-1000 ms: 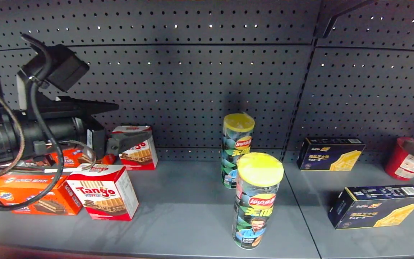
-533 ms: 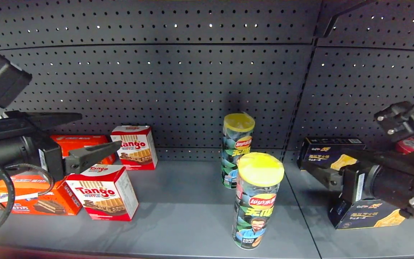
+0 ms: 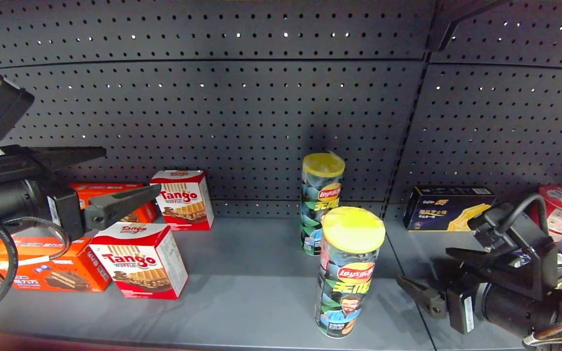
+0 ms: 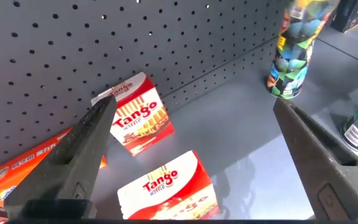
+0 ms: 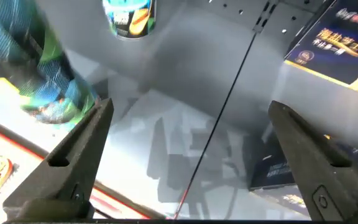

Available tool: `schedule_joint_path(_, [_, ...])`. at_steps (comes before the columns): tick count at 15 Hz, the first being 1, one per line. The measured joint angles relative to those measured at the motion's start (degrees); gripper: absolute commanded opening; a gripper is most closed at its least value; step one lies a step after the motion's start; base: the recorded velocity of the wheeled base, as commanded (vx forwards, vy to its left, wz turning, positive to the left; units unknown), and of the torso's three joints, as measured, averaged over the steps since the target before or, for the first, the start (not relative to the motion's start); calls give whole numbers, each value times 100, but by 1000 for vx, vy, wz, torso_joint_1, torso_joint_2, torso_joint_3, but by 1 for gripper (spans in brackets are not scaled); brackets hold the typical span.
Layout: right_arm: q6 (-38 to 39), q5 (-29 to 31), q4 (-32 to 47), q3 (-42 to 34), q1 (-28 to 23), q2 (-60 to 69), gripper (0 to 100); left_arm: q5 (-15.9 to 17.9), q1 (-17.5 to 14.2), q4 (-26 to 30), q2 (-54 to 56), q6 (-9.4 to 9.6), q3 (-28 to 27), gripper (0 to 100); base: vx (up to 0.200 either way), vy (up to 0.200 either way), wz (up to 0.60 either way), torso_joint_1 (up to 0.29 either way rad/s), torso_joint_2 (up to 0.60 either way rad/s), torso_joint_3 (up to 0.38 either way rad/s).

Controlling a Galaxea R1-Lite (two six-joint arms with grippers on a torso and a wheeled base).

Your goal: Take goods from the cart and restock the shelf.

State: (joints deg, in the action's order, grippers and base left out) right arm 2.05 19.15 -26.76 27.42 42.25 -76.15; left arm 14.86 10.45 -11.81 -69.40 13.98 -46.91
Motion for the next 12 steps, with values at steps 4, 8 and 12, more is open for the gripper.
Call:
schedule_joint_path(4, [5, -30, -11, -72, 7, -9, 100, -26, 5, 16, -46, -2, 22, 100, 0, 0, 0, 0, 0, 0])
schedule_joint_path(8, [2, -57, 5, -110, 112, -146, 100, -35, -9, 11, -88, 0, -11, 100, 0, 0, 0, 0, 0, 0])
schedule_joint_path(12, [-24, -55, -20, -52, 278, -449, 100, -35, -39, 10, -132, 7, -44, 100, 0, 0, 0, 0, 0, 0])
